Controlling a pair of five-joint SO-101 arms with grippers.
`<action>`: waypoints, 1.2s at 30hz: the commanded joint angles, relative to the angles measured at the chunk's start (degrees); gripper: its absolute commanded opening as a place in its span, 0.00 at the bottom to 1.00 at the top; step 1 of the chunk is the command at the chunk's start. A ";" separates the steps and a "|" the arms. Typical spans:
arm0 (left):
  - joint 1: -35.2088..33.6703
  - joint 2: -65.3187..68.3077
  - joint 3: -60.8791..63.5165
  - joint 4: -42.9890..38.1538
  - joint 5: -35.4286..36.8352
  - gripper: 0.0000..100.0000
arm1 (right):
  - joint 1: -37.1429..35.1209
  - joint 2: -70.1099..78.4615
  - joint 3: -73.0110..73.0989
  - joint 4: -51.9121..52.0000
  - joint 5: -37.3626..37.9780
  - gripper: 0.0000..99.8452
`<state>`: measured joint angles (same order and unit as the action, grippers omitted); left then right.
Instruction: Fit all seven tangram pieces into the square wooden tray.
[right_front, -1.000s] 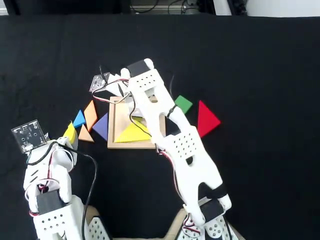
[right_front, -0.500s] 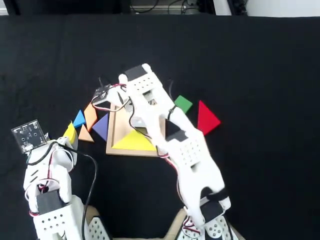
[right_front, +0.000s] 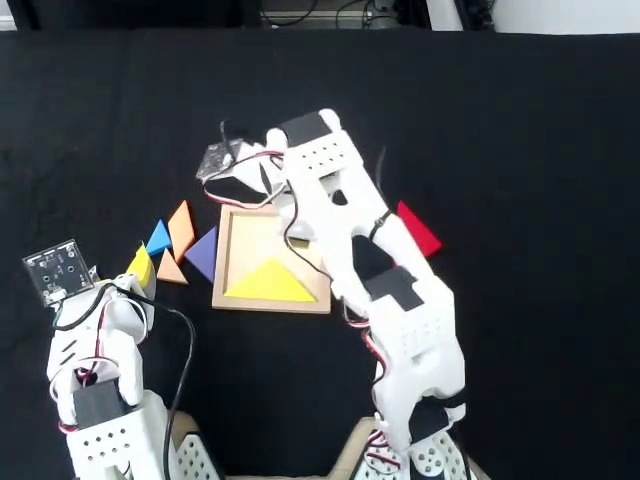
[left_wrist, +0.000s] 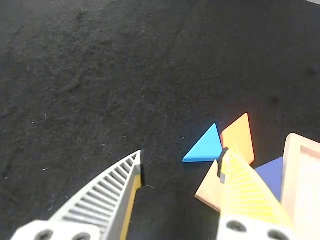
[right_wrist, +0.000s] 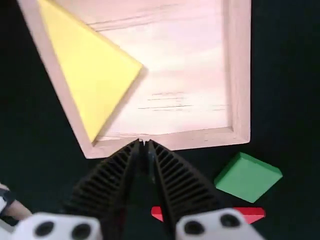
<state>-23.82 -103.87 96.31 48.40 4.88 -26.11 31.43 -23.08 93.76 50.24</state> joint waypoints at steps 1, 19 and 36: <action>0.66 -0.18 0.66 -0.97 0.35 0.26 | 1.67 -0.66 0.66 -2.46 -6.77 0.01; 0.66 -0.18 0.66 -0.97 0.35 0.26 | 5.36 5.14 0.84 -5.27 -43.16 0.13; 0.66 -0.18 0.66 -0.97 0.35 0.26 | 7.56 17.36 -12.26 -6.15 -42.73 0.01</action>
<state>-23.82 -103.87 96.31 48.40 4.88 -19.16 47.78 -30.81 88.22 7.60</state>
